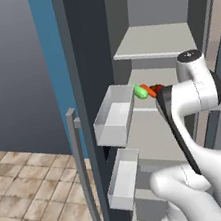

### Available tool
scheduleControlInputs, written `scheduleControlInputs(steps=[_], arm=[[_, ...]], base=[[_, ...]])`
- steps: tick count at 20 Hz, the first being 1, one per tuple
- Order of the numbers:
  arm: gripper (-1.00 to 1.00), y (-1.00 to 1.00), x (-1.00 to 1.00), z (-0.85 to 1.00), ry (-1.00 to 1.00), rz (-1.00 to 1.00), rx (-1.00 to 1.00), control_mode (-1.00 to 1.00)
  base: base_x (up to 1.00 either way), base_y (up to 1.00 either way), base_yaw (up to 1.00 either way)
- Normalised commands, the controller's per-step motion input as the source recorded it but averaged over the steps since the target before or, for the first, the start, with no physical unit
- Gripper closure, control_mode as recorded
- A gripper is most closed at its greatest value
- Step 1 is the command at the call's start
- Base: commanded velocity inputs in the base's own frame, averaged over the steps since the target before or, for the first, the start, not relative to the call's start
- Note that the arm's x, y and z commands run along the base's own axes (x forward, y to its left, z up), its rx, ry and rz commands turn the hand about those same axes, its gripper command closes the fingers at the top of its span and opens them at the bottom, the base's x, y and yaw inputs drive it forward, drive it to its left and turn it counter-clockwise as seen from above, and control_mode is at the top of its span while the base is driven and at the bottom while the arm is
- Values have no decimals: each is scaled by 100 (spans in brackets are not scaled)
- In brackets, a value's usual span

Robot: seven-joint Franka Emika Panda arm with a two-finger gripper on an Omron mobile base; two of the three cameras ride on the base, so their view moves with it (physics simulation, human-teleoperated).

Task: Take the bell pepper and carrot from the highest rack and move them to the second highest rack where the chicken drumstick and corn are located, to maximize freezer space. Close the freezer door after rearranging.

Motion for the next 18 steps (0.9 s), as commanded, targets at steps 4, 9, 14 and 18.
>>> scheduleControlInputs(steps=[4, 9, 14, 18], arm=[[-100, 0, -45, -12, 0, 0, 0, 100], [-100, 0, 0, 0, 0, 0, 0, 100], [-100, 0, 0, 0, 0, 0, 0, 100], [-100, 0, 0, 0, 0, 0, 0, 100]], base=[[-49, 10, 0], [-89, 65, -5], [-74, 79, -20], [-49, 96, -33]])
